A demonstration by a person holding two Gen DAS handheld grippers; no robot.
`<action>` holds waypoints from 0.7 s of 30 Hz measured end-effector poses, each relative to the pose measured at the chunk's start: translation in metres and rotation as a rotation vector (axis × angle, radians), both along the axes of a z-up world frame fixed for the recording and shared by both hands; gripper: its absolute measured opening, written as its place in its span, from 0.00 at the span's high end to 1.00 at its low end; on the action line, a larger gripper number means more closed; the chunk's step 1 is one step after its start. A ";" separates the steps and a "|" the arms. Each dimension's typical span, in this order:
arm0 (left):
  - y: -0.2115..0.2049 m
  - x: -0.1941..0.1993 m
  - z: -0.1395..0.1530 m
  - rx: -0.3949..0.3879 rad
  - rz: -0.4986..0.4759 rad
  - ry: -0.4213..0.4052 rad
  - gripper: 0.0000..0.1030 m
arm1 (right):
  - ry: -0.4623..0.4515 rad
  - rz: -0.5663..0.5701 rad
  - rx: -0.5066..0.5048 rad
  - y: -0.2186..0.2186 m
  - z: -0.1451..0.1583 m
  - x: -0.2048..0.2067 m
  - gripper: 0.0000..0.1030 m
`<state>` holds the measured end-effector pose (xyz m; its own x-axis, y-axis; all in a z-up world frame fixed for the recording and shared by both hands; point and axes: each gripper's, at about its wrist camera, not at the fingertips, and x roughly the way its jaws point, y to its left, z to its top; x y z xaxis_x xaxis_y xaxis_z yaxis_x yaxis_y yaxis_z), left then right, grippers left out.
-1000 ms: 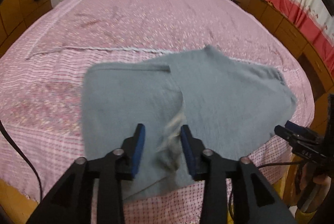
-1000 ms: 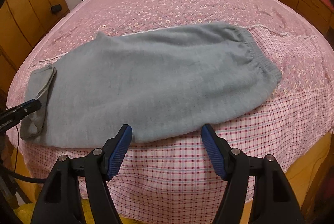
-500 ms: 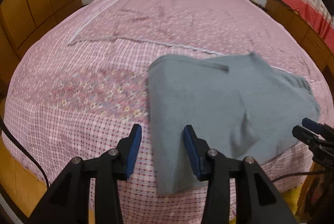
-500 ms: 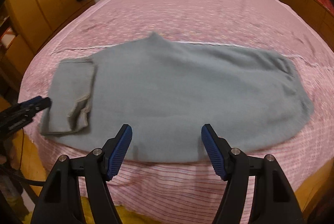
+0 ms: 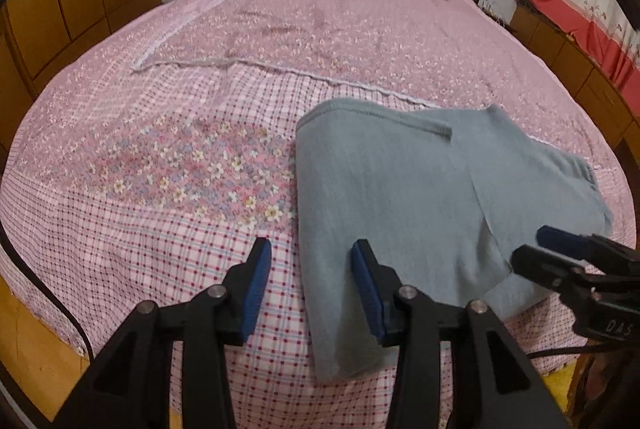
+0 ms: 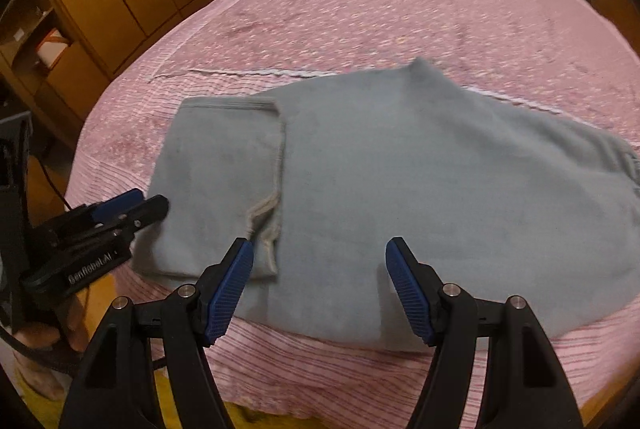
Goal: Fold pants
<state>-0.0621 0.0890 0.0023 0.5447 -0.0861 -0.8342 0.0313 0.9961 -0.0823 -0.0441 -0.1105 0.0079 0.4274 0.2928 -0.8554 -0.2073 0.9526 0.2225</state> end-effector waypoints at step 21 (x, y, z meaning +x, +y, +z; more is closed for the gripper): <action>0.009 0.003 -0.007 -0.039 0.008 0.003 0.53 | 0.065 0.038 -0.049 0.059 -0.031 0.015 0.58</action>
